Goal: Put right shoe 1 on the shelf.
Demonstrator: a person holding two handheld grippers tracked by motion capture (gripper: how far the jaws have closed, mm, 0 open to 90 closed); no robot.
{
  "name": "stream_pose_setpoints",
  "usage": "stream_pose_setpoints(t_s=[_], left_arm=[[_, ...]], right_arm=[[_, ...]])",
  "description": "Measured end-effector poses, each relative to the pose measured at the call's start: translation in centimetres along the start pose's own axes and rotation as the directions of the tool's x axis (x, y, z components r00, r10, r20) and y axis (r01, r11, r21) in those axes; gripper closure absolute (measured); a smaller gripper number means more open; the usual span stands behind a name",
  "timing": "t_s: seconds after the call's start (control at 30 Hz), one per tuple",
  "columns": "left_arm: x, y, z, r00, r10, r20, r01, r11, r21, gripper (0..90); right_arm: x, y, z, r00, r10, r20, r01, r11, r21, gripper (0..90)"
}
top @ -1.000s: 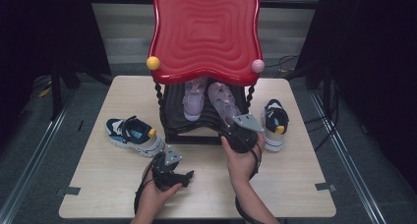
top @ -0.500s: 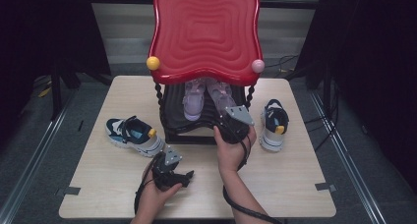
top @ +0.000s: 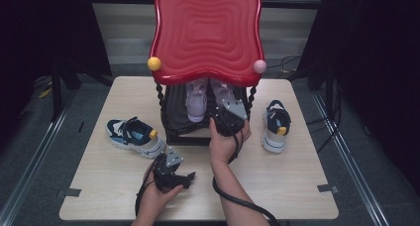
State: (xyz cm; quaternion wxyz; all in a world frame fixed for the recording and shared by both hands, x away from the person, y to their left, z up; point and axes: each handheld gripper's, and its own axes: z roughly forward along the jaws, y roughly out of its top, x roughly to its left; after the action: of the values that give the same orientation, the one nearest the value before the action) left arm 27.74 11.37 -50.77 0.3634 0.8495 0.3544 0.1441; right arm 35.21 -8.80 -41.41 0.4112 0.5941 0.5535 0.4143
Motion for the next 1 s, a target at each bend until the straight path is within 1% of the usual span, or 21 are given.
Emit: stream_pose_setpoints(t_s=[0.03, 0.13, 0.23, 0.27, 0.3, 0.4, 0.47, 0.57, 0.7, 0.77, 0.83, 0.87, 0.9, 1.0], left_arm=[[0.0, 0.0, 0.0, 1.0, -0.001, 0.001, 0.001, 1.0, 0.0, 15.4], [0.0, 0.0, 0.0, 1.0, -0.001, 0.002, 0.001, 1.0, 0.0, 15.4], [0.0, 0.0, 0.0, 1.0, -0.001, 0.001, 0.001, 1.0, 0.0, 15.4], [0.0, 0.0, 0.0, 1.0, -0.001, 0.001, 0.001, 1.0, 0.0, 15.4], [0.0, 0.0, 0.0, 1.0, -0.001, 0.001, 0.001, 1.0, 0.0, 15.4], [0.0, 0.0, 0.0, 1.0, -0.001, 0.001, 0.001, 1.0, 0.0, 15.4], [0.0, 0.0, 0.0, 1.0, -0.001, 0.001, 0.001, 1.0, 0.0, 15.4], [0.0, 0.0, 0.0, 1.0, -0.001, 0.001, 0.001, 1.0, 0.0, 15.4], [0.0, 0.0, 0.0, 1.0, -0.001, 0.001, 0.001, 1.0, 0.0, 15.4], [0.0, 0.0, 0.0, 1.0, -0.001, 0.001, 0.001, 1.0, 0.0, 15.4], [0.0, 0.0, 0.0, 1.0, -0.001, 0.001, 0.001, 1.0, 0.0, 15.4], [0.0, 0.0, 0.0, 1.0, -0.001, 0.001, 0.001, 1.0, 0.0, 15.4], [0.0, 0.0, 0.0, 1.0, -0.001, 0.001, 0.001, 1.0, 0.0, 15.4], [0.0, 0.0, 0.0, 1.0, -0.001, 0.002, 0.001, 1.0, 0.0, 15.4]], right_arm=[[0.0, 0.1, 0.2, 1.0, 0.009, -0.001, -0.009, 1.0, 0.004, 37.2], [0.2, 0.1, 0.5, 0.9999, 0.012, 0.009, -0.012, 1.0, -0.001, 37.2], [0.4, 0.0, 0.7, 0.9999, 0.006, 0.01, -0.006, 1.0, 0.005, 37.1], [0.6, -0.4, 0.9, 0.9999, 0.002, 0.011, -0.002, 1.0, 0.009, 37.0], [0.7, -0.6, 0.9, 0.9999, 0.009, 0.008, -0.009, 1.0, 0.002, 37.0], [0.7, -0.7, 1.0, 0.9999, 0.004, 0.012, -0.004, 1.0, -0.002, 36.9], [0.7, -0.7, 1.0, 0.9999, 0.01, 0.007, -0.01, 1.0, 0.001, 36.8], [0.8, -0.7, 1.0, 0.9999, 0.011, 0.012, -0.011, 1.0, 0.008, 36.4], [0.8, -0.8, 1.1, 0.9996, 0.027, -0.005, -0.027, 1.0, 0.011, 35.4], [0.8, -0.8, 1.1, 0.9993, 0.034, -0.013, -0.034, 0.999, 0.022, 34.7], [0.8, -0.8, 1.1, 0.9987, 0.043, -0.027, -0.042, 0.999, 0.027, 33.5], [0.8, -0.9, 1.2, 0.9981, 0.045, -0.042, -0.043, 0.998, 0.039, 32.8], [0.9, -0.9, 1.2, 0.9975, 0.046, -0.053, -0.044, 0.998, 0.047, 31.8], [1.0, -1.1, 1.1, 0.9973, 0.025, -0.068, -0.021, 0.999, 0.05, 30.4]])
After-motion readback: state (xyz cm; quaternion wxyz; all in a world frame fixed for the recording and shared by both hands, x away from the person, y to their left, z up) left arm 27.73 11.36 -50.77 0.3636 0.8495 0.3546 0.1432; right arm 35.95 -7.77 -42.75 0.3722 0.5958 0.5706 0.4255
